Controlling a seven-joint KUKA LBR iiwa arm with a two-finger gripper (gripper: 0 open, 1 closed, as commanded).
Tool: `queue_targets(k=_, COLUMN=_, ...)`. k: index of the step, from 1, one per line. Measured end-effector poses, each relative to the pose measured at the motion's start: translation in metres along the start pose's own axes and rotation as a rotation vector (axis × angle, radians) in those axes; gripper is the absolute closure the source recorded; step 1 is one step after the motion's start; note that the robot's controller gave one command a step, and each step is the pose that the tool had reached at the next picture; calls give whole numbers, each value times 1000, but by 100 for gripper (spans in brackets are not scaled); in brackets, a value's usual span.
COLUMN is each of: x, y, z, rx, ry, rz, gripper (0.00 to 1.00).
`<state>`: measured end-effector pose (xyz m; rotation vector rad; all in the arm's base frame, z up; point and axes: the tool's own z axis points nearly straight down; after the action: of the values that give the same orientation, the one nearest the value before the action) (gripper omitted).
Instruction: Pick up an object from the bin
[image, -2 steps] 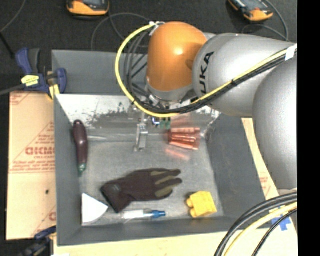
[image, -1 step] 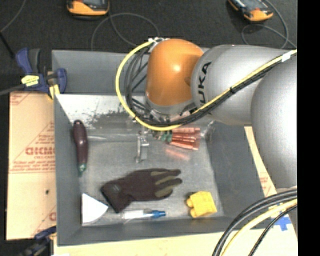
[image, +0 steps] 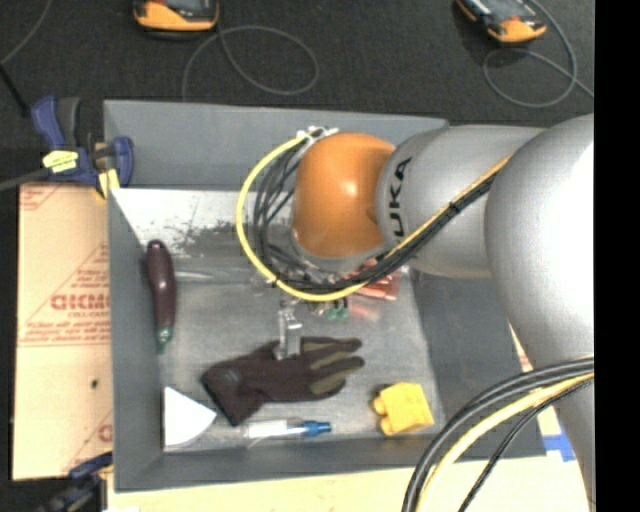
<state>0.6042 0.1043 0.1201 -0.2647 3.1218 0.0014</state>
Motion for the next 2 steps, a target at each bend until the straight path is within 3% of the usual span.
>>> queue_targets(k=1, x=40, y=17, z=32, rx=0, ry=2, rz=10, gripper=0)
queue_targets(k=2, x=43, y=-21, z=48, rx=0, ry=-4, rz=-24, gripper=100)
